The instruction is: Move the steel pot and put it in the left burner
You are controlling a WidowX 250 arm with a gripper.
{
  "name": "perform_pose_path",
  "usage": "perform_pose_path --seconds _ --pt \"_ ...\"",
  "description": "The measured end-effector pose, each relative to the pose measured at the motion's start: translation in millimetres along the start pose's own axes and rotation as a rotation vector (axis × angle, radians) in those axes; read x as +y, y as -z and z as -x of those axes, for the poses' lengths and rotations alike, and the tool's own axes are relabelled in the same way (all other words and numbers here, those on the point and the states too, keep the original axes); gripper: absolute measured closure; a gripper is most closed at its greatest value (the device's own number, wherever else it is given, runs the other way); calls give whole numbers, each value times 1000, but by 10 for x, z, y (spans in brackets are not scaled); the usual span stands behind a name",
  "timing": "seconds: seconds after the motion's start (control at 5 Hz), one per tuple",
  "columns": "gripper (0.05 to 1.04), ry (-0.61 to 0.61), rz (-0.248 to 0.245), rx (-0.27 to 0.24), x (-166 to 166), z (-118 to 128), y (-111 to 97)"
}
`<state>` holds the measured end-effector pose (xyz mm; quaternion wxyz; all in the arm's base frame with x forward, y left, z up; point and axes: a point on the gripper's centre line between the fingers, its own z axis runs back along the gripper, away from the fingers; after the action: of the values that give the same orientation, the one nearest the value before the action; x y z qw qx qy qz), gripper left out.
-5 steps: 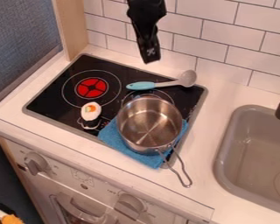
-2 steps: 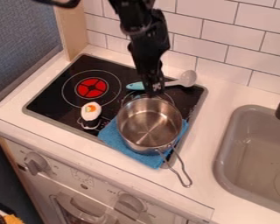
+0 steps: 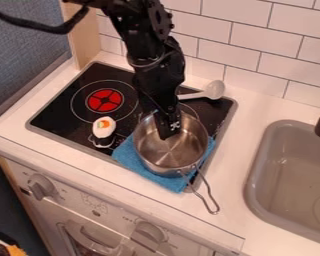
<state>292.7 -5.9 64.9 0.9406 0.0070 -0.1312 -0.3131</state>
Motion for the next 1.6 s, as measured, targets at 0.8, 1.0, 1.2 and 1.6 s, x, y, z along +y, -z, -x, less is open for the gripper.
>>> perform_pose_path --seconds 0.8,1.0,1.2,1.6 --pt "82 -82 -31 58 174 125 155" --pt "82 -81 -2 43 148 74 245" --pt "127 -66 22 53 85 47 343" --pt "715 -55 -6 74 76 24 360"
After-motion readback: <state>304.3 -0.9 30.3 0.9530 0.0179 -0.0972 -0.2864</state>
